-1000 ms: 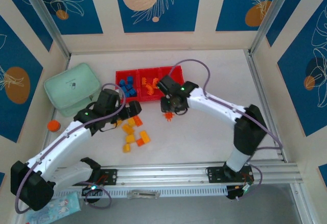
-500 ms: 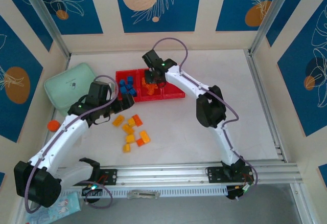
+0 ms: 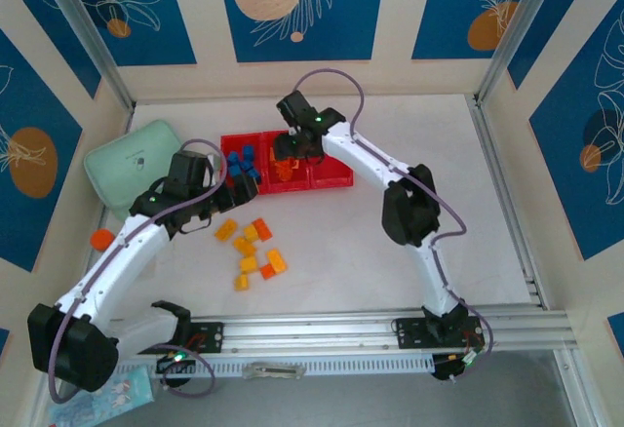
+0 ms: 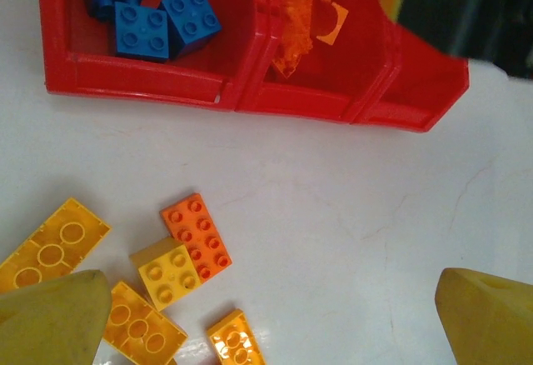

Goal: Sort the legos into containers by color
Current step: Place the lego in the container, then pick up the lego from the bottom-center of the table.

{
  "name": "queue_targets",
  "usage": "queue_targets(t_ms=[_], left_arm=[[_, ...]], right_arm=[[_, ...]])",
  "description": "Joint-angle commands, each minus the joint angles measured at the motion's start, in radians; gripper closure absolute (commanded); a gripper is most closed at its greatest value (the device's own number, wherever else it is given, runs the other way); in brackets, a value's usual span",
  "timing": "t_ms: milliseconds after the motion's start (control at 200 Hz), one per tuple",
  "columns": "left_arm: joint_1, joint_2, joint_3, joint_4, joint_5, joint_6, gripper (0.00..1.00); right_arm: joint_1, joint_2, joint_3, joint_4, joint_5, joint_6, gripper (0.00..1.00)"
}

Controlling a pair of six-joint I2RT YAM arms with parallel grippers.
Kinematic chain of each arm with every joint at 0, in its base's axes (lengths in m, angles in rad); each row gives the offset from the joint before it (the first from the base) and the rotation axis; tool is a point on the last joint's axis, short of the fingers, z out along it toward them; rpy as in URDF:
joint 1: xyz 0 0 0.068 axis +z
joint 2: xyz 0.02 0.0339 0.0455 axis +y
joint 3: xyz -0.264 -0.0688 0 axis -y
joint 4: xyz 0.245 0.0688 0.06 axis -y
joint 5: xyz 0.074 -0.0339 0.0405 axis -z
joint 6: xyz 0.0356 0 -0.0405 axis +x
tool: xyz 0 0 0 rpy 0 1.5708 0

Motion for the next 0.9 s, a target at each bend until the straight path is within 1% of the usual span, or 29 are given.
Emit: queue_targets(t_ms=[0,250,445,590,705,895], left_arm=[[0.011,-0.054,-0.015,0.013,0.035,-0.004,0.01],[0.011,-0.146,-0.106,-0.015,0.063,-0.049,0.01],[0.011,-0.231,-0.173,-0.054,0.054,-0.084,0.01],[0.010,-0.292,-0.217,-0.096,0.034,-0.103,0.01],[0.011,-0.336,-0.248,-0.124,0.015,-0.122,0.01],[0.010,-0.395,-0.288,-0.145,-0.024,-0.160,0.01]], right_arm=[[0.023,-0.148,-0.132,0.037,-0.034,0.016,0.33],[0.096,-0.370,-0.444,0.065,-0.069,0.048,0.27],[0.182,-0.483,-0.631,0.085,-0.080,0.087,0.22],[0.249,-0.519,-0.729,0.097,-0.084,0.121,0.18],[0.303,-0.537,-0.805,0.138,-0.101,0.139,0.16],[0.396,-0.508,-0.861,0.163,-0.096,0.161,0.14]])
